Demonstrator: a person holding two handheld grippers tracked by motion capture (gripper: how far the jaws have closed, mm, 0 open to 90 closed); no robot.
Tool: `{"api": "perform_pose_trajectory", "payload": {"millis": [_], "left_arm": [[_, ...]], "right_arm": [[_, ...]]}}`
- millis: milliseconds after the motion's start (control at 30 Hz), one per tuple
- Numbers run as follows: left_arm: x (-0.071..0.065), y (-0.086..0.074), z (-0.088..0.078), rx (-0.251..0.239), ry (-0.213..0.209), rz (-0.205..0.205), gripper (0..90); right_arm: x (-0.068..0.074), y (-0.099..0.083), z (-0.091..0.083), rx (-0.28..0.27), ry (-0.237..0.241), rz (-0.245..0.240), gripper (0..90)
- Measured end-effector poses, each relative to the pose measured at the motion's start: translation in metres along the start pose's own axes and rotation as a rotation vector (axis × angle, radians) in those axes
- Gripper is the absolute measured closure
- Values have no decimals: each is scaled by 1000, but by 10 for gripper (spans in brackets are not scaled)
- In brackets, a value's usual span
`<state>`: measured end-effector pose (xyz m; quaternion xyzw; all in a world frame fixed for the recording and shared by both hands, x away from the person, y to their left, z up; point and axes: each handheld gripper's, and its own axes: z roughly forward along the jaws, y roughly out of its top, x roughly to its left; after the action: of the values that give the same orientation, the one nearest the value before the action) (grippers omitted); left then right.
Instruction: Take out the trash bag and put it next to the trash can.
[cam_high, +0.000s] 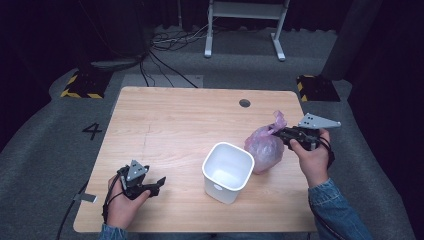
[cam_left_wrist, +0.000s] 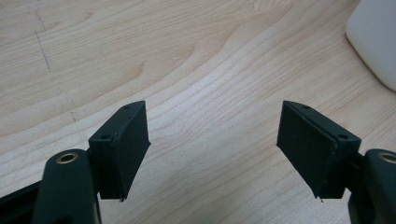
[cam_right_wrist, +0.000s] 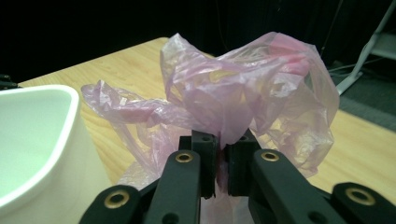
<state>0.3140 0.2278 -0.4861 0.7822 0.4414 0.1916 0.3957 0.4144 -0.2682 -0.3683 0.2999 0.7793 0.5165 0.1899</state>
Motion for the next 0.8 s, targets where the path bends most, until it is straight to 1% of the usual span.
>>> {"api": "perform_pose_trajectory", "payload": {"millis": [133,267,300,433,533,567,600,667,767,800], "left_arm": [[-1,0,0,0,-6,-1,244],[0,1,0,-5,-6,1,243],[-1,1,0,-6,-6,0,243],[-2,1,1,-5,-12,-6,242],[-2,0,2,3,-17,2,241],[-2,1,2,3,-17,1,240],[-2,1,2,3,-17,1,240],[-2,0,0,2,-14,1,239],[-2,-1,-1,-4,-11,-6,238],[-1,-2,-2,-2,-9,-8,238]], "right_arm": [[-2,-7,8,33,30,32,823],[-3,-11,10,38,32,44,783],[-4,-11,8,34,26,49,754],[-6,-8,-1,8,-23,52,526],[-9,-5,-8,5,-49,51,414],[-10,-5,-11,2,-57,47,395],[-10,-5,-11,2,-57,47,395],[-12,-5,-19,-3,-75,43,359],[-13,-8,-30,0,-90,45,339],[-13,-8,-30,0,-90,45,339]]}}
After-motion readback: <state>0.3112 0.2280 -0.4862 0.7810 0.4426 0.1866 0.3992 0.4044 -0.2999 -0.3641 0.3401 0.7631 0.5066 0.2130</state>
